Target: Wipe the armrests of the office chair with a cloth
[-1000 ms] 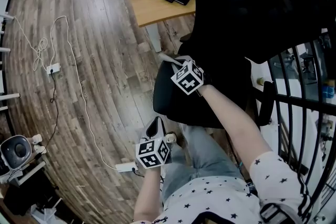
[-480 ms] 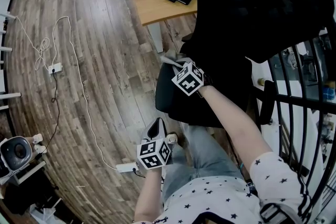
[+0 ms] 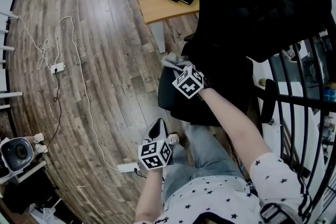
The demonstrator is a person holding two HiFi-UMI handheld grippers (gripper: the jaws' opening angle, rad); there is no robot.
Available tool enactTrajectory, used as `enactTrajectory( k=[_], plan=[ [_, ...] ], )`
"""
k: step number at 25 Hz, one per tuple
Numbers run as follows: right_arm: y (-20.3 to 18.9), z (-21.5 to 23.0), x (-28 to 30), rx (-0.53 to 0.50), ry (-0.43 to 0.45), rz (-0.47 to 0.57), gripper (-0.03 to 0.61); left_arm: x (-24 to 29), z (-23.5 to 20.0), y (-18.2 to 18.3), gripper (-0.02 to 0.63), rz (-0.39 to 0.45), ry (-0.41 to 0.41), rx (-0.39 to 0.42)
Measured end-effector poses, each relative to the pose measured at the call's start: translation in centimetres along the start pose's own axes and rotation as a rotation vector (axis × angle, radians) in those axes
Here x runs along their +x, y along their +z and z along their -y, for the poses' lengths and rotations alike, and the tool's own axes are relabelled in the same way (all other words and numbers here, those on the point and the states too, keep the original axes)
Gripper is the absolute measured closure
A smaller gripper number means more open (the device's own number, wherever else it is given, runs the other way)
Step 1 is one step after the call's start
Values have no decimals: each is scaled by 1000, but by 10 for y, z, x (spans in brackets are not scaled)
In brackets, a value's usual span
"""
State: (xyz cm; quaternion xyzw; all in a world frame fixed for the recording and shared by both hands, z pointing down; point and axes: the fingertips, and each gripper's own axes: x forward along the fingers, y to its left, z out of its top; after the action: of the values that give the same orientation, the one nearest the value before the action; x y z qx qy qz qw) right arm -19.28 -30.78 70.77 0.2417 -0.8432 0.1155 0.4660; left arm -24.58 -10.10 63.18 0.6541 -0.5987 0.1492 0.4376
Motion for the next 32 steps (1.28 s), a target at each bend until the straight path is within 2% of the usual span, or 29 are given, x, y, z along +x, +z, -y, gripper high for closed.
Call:
enactTrajectory(
  k=[32],
  plan=[
    [-23, -80, -17, -14, 45, -16, 554, -44, -7, -32, 606, -1, -19, 29]
  ],
)
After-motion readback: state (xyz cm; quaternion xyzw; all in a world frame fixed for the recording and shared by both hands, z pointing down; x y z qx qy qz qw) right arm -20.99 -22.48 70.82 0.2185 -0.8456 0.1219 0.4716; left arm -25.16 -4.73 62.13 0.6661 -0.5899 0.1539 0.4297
